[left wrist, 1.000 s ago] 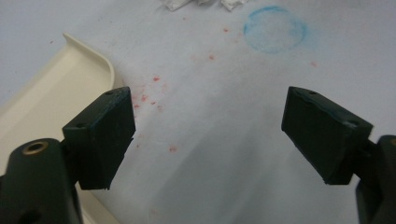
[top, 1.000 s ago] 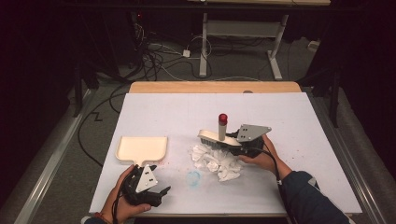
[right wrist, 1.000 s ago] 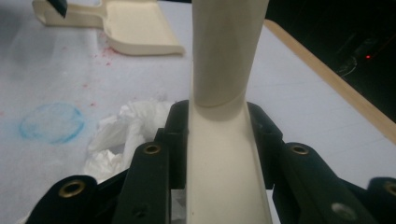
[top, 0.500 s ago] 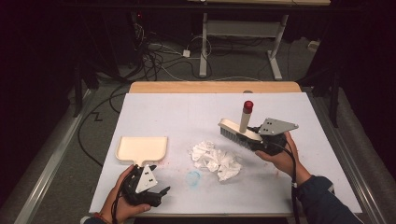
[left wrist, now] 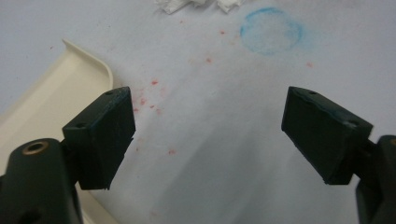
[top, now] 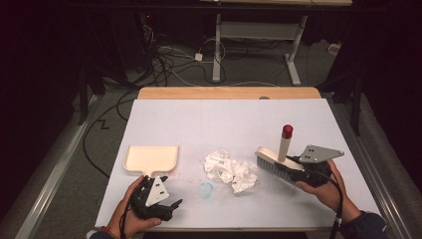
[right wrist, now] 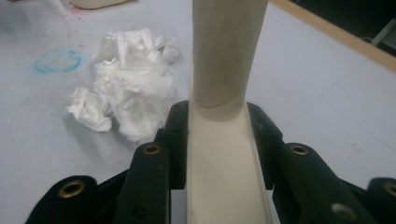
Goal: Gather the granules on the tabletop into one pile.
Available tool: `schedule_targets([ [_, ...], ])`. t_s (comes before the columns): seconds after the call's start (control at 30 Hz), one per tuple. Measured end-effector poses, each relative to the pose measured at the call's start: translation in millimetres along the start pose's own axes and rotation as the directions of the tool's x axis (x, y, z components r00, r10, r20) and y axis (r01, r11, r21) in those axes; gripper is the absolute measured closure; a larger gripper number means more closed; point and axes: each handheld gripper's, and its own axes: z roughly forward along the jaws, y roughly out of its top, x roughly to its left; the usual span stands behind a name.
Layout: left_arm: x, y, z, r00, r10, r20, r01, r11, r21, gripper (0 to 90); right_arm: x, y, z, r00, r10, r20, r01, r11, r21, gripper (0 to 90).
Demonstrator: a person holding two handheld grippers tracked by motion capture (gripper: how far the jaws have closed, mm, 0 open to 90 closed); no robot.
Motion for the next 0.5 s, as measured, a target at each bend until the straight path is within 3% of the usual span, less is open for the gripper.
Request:
schedule_targets([
  [0.27,0.5,1.3,3.4,1.0000,0.004,0.006,-0.004,1.0000,0.007,17.1,22.7,5.5,19.3,0.9973,-0.015,-0.072,0.014,1.000,-0.021,67.5],
  [0.4,0.3,0.2,2.5,1.0000,0.002,0.006,-0.002,1.0000,0.005,17.1,28.0,11.4,23.1,0.9963,-0.024,-0.083,0.019,0.998,-0.052,67.6],
  [0.5,0.5,-0.6,1.3,1.0000,-0.002,0.002,0.002,1.0000,0.004,17.0,27.5,14.5,20.0,0.9981,-0.030,-0.055,0.026,0.998,-0.063,67.6],
])
